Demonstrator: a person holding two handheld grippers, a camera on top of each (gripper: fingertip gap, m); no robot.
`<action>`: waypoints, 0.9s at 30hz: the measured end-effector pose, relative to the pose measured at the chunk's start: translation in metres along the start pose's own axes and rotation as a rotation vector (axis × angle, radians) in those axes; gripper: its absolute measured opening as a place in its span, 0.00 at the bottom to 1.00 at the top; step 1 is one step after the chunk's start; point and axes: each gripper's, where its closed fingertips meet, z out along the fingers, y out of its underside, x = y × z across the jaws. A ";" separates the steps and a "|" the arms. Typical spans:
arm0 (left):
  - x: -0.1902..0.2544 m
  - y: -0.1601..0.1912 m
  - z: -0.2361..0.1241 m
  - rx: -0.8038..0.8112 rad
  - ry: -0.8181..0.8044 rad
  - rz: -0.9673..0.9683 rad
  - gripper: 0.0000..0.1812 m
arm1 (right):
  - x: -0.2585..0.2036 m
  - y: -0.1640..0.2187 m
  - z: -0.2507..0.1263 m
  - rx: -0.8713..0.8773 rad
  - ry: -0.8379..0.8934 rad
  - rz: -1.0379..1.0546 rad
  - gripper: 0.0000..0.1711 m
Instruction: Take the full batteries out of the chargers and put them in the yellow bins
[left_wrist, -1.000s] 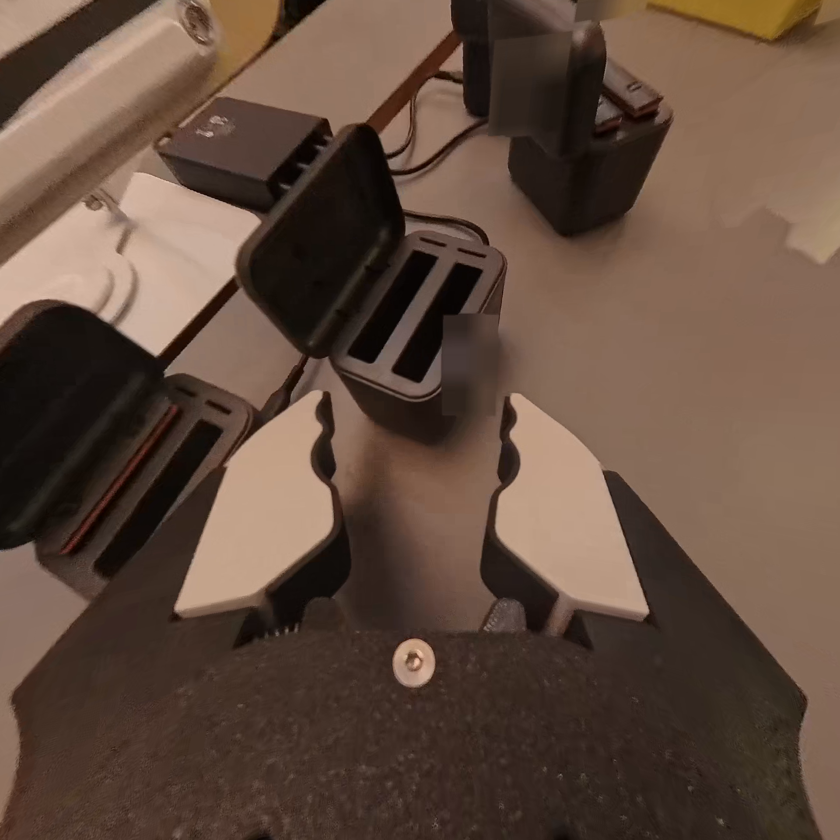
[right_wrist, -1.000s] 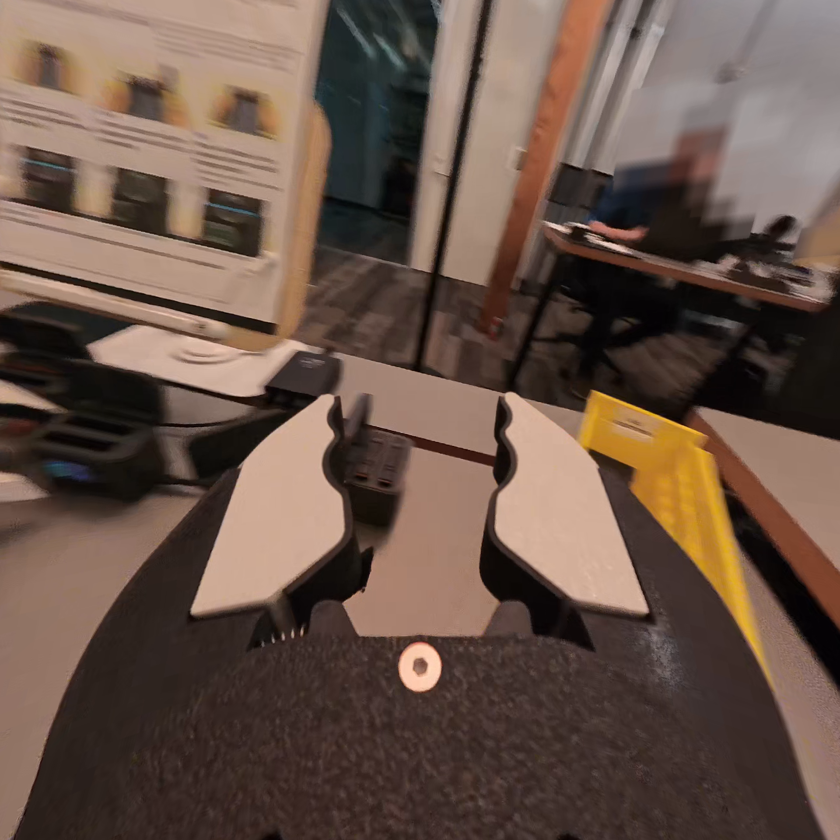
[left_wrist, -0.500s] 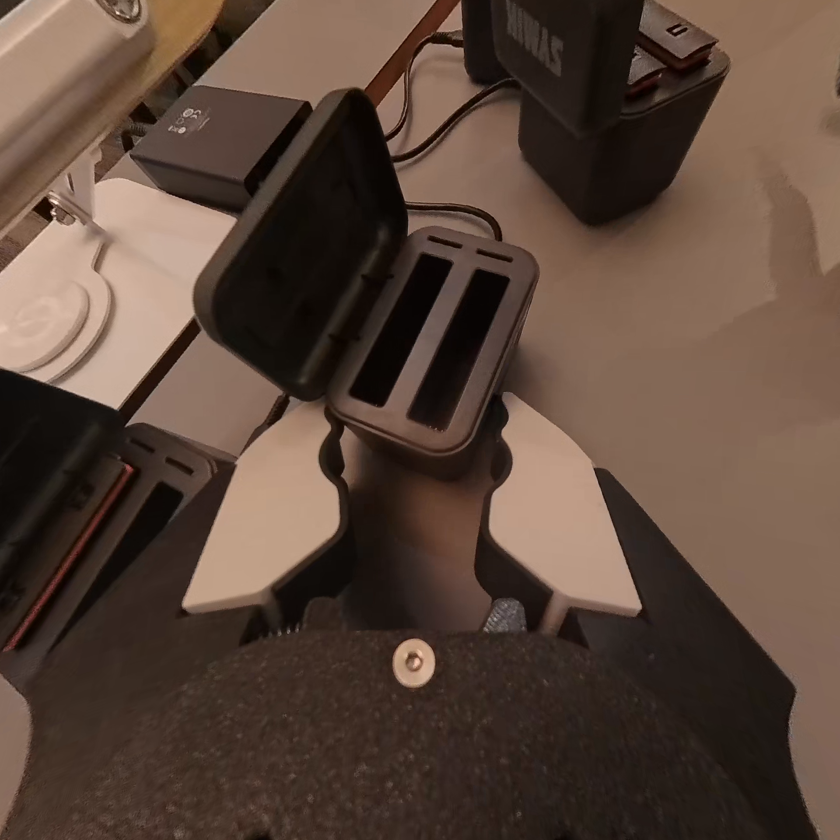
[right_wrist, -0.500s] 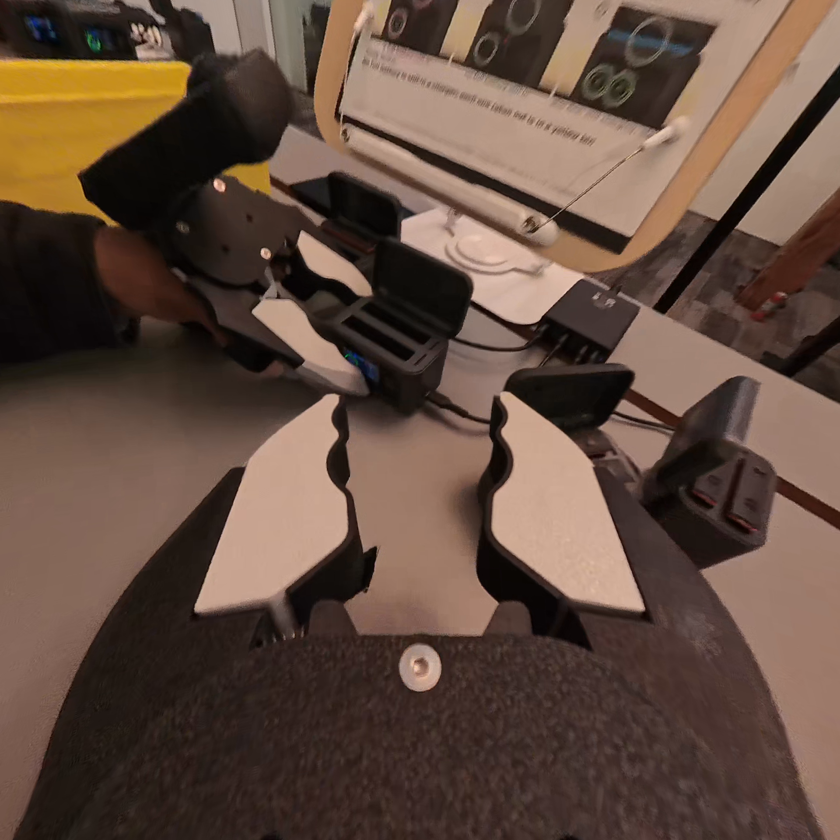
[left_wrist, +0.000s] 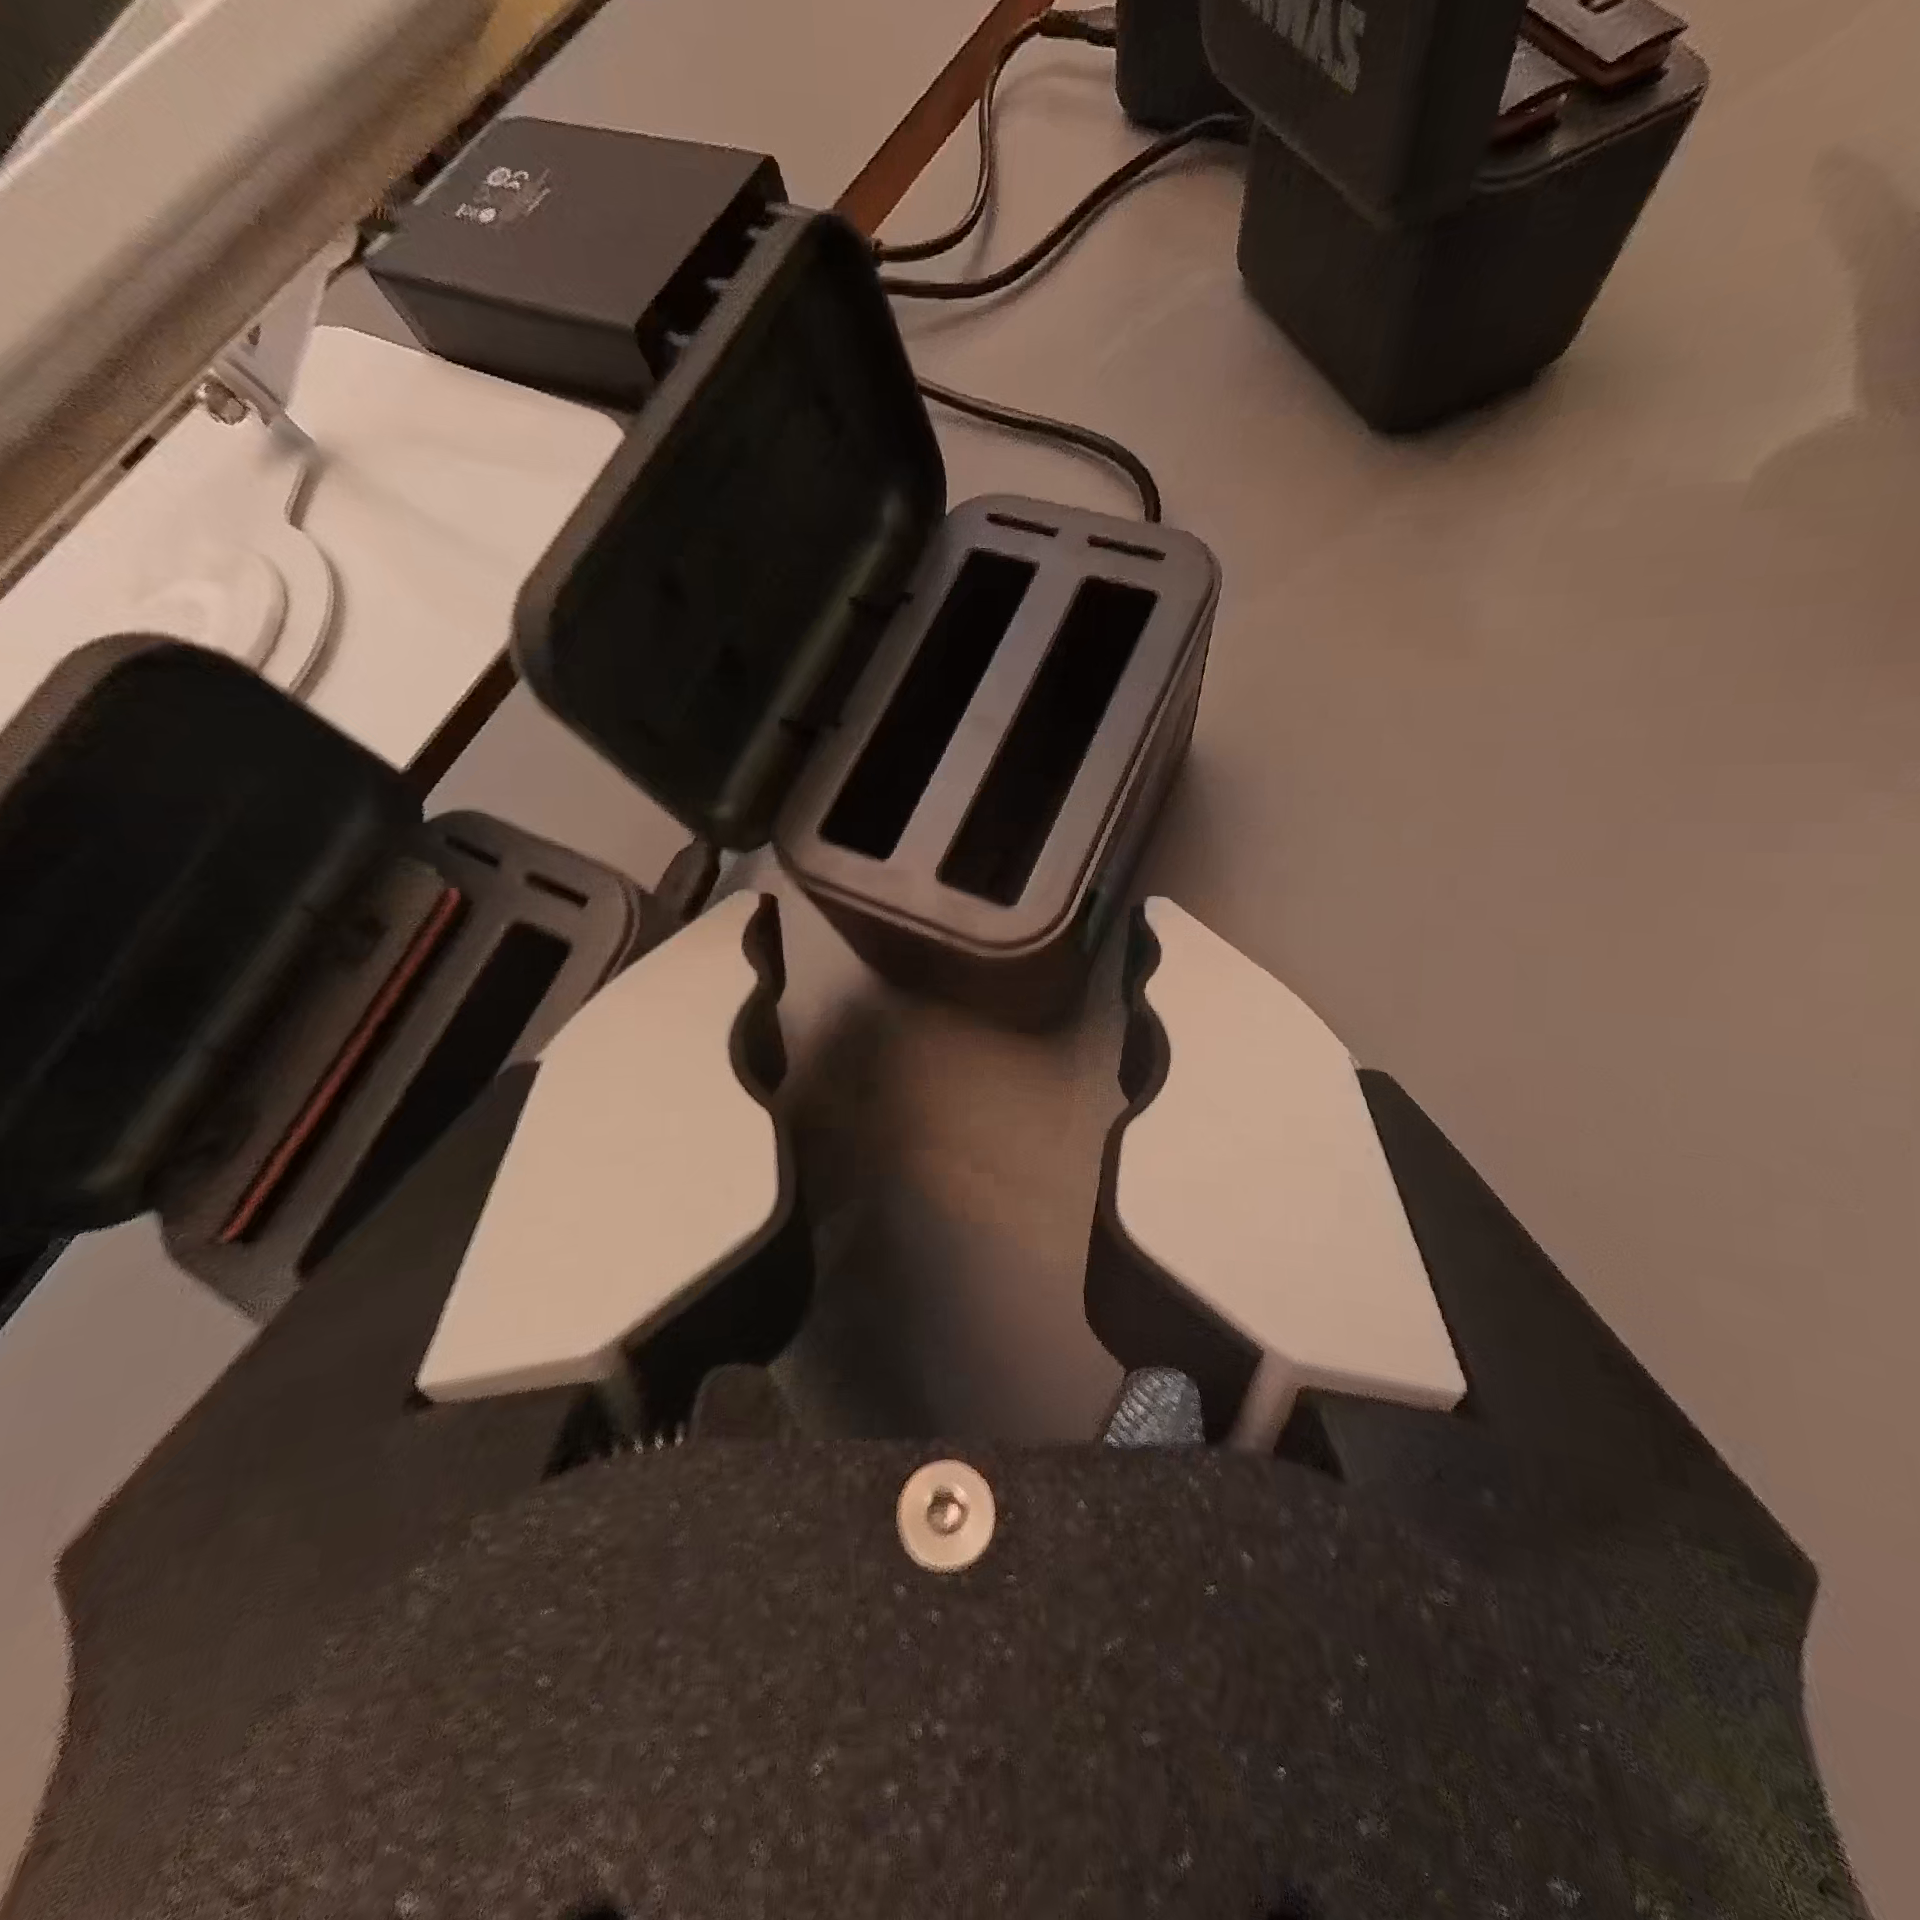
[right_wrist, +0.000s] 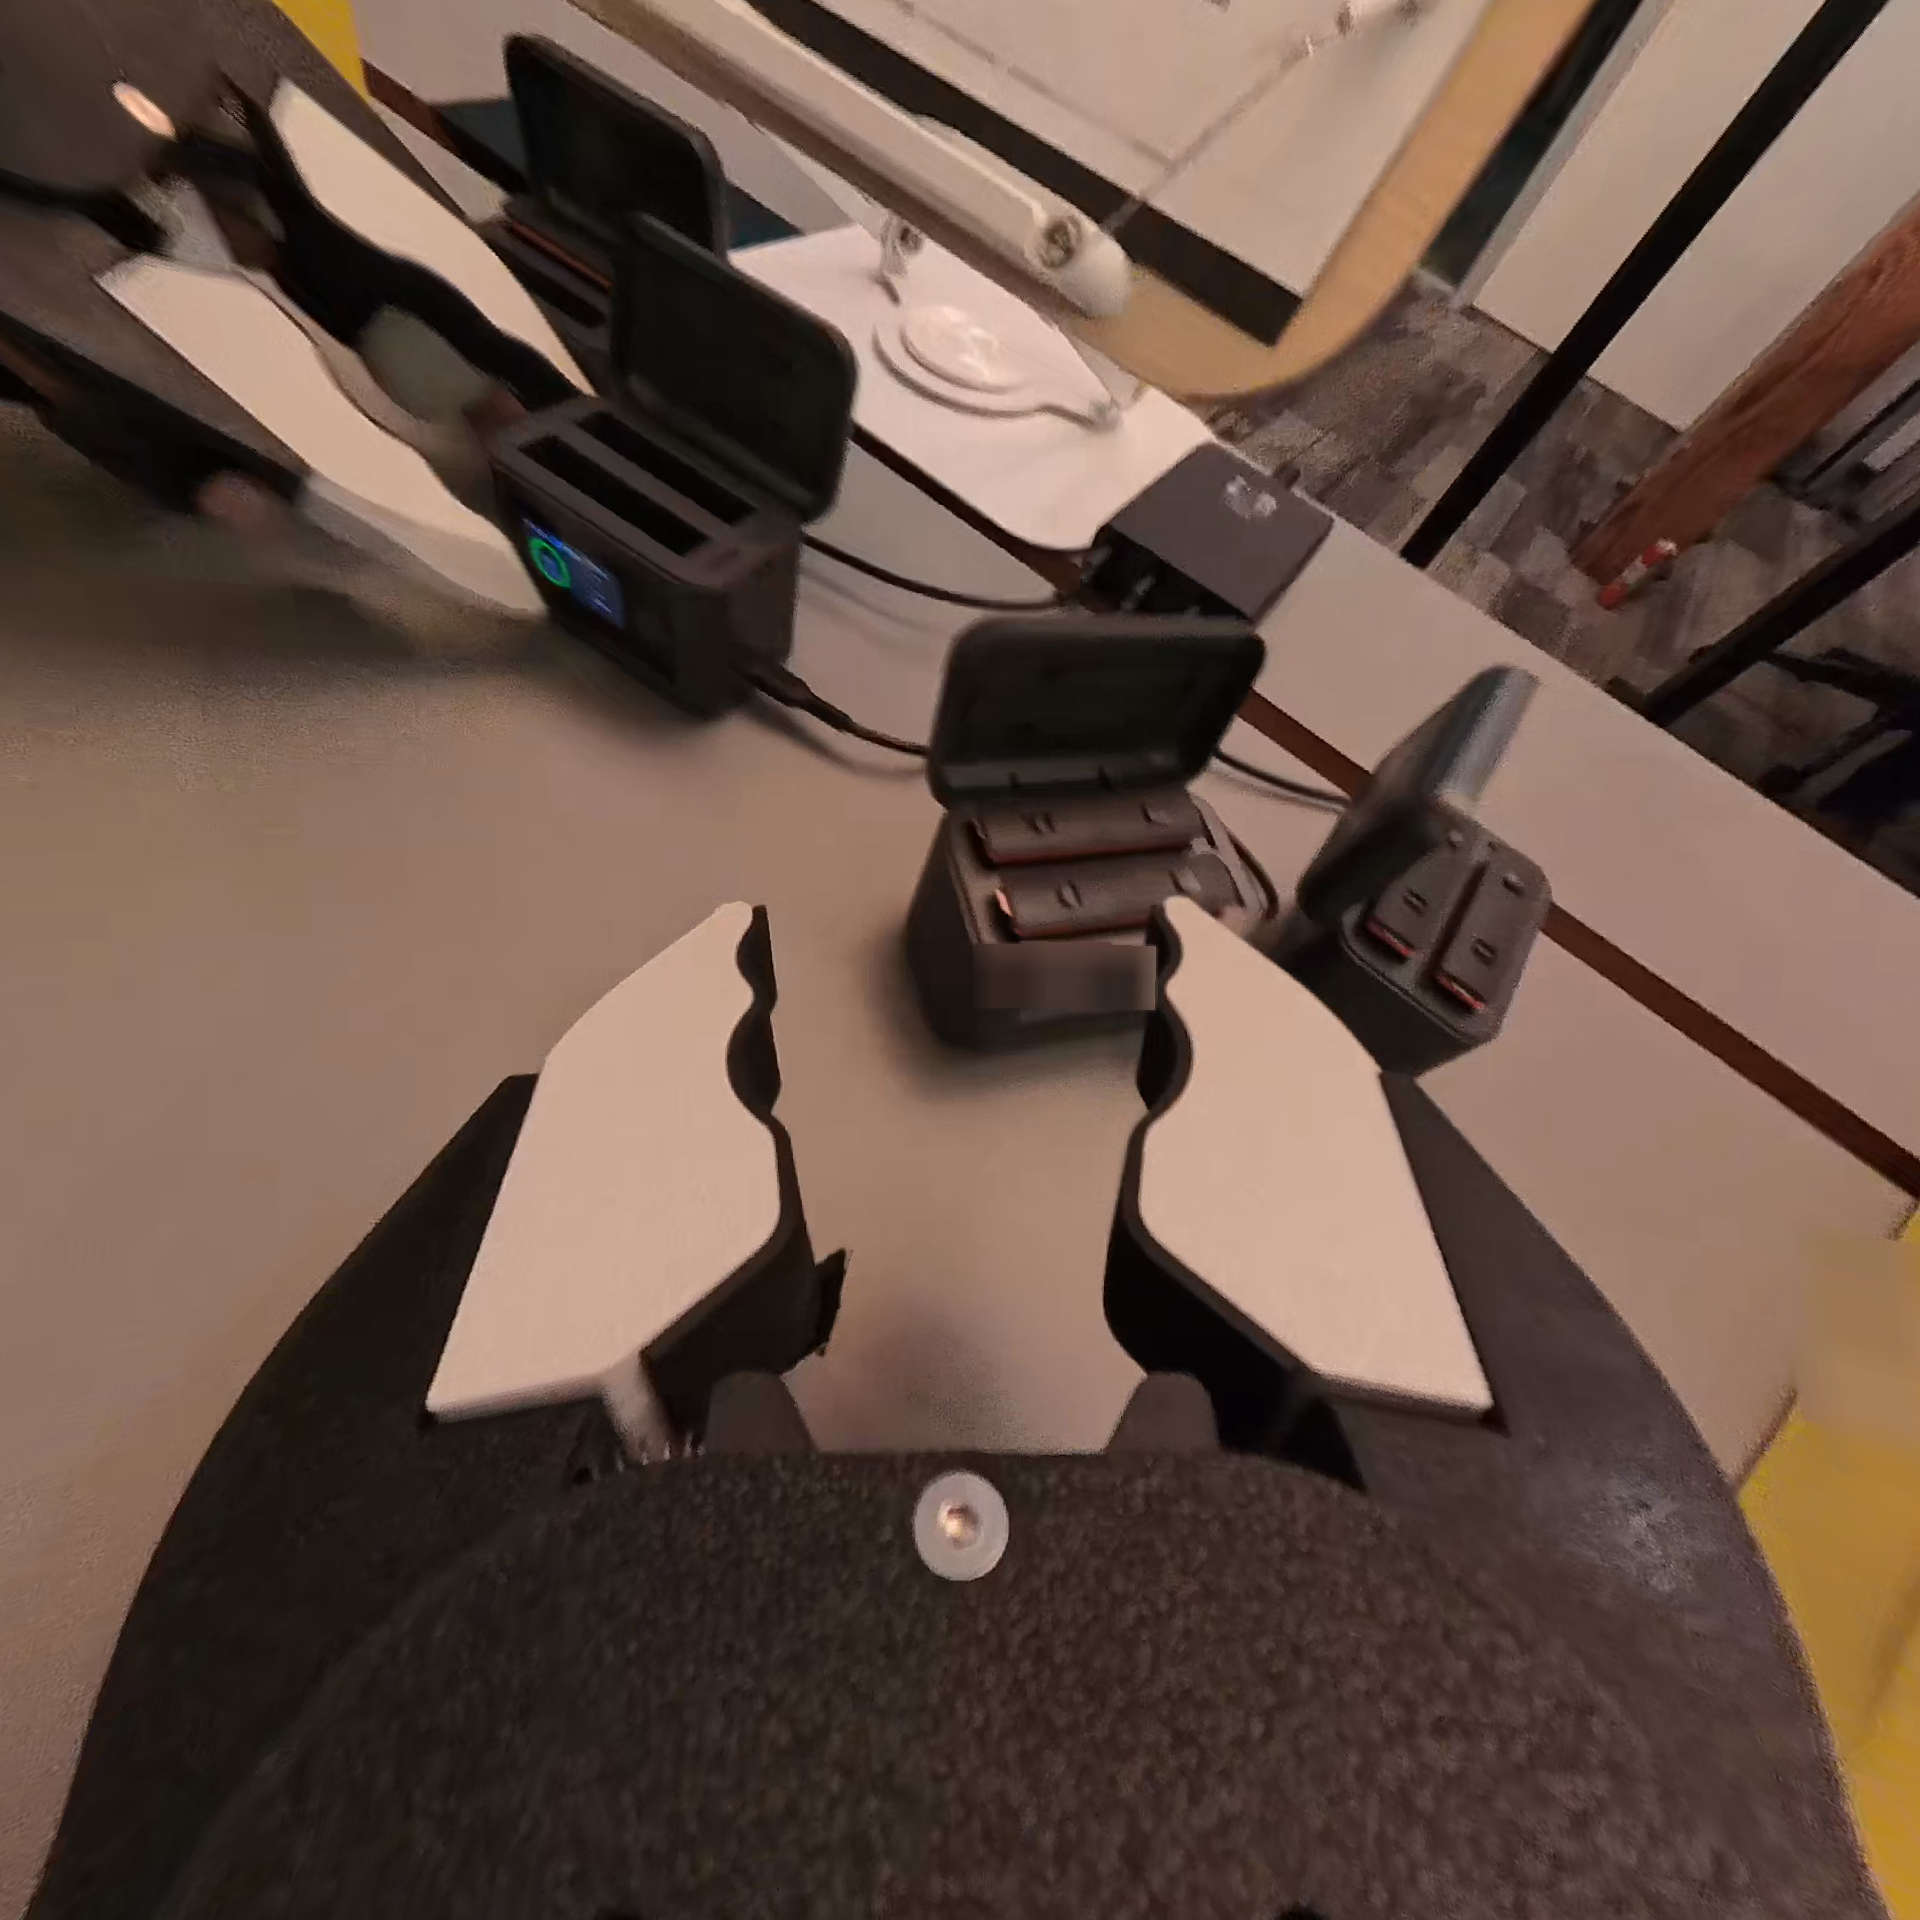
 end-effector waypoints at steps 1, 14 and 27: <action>-0.001 0.001 -0.005 -0.004 0.011 -0.004 0.34 | 0.007 0.007 0.000 -0.006 -0.007 0.011 0.40; -0.027 -0.021 -0.061 0.125 -0.023 -0.044 0.28 | 0.027 0.047 0.046 -0.105 -0.204 0.077 0.54; -0.030 -0.028 -0.062 0.158 -0.057 -0.029 0.25 | 0.020 0.044 0.057 -0.235 0.183 0.357 0.28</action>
